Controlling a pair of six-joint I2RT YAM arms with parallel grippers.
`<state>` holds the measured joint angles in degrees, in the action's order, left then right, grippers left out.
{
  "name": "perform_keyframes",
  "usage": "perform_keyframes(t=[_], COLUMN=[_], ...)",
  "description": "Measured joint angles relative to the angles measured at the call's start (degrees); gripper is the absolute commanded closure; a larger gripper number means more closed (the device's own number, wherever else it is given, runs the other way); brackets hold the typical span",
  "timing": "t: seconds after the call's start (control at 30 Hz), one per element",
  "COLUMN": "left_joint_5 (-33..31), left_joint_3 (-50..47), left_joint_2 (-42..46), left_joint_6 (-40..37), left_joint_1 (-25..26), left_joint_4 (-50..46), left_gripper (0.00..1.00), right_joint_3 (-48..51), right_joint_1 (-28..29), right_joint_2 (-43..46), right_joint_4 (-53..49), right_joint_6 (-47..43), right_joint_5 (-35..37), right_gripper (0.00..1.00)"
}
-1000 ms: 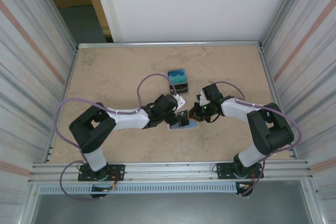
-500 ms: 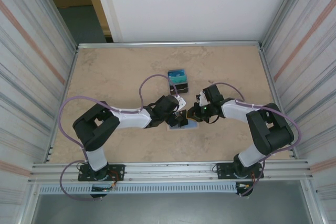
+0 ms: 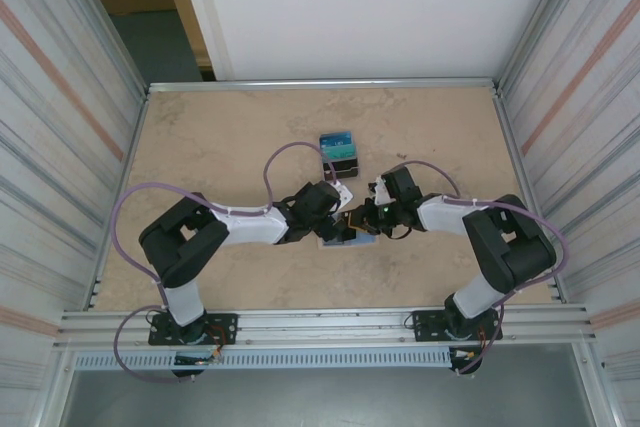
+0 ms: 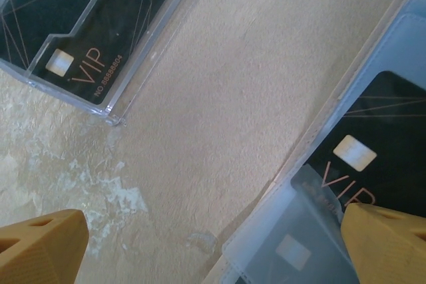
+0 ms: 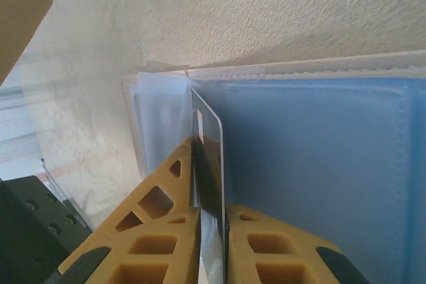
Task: Take the credit cards out of the card holder
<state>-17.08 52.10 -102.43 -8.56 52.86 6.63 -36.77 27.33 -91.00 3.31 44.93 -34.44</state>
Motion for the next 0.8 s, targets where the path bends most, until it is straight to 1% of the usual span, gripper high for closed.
perform_keyframes(t=[0.07, 0.17, 0.4, 0.53, 0.8], left_joint_5=[-0.1, -0.3, -0.6, -1.9, -7.1], left_joint_3=[-0.2, -0.5, -2.0, -2.1, -2.2], left_joint_2=[0.0, 0.4, 3.7, 8.5, 19.8], left_joint_6=[0.3, 0.9, 2.0, 2.4, 2.4], left_joint_1=[0.0, 0.0, 0.5, 0.5, 0.5], left_joint_4=[0.0, 0.0, -0.9, -1.3, -2.1], left_gripper=[0.01, 0.01, 0.01, 0.01, 0.01], right_joint_3=[0.0, 0.0, -0.5, -1.6, -4.1], right_joint_1=[0.3, 0.4, 1.6, 2.0, 2.4], right_joint_2=[-0.3, -0.3, 2.0, 5.5, 15.0], right_joint_4=[0.7, 1.0, -2.3, -7.5, -15.6], right_joint_6=[0.5, 0.9, -1.0, -3.6, -9.5], right_joint_5=[0.1, 0.2, 3.7, 7.1, 12.7], right_gripper=[0.94, 0.98, 0.99, 0.99, 1.0])
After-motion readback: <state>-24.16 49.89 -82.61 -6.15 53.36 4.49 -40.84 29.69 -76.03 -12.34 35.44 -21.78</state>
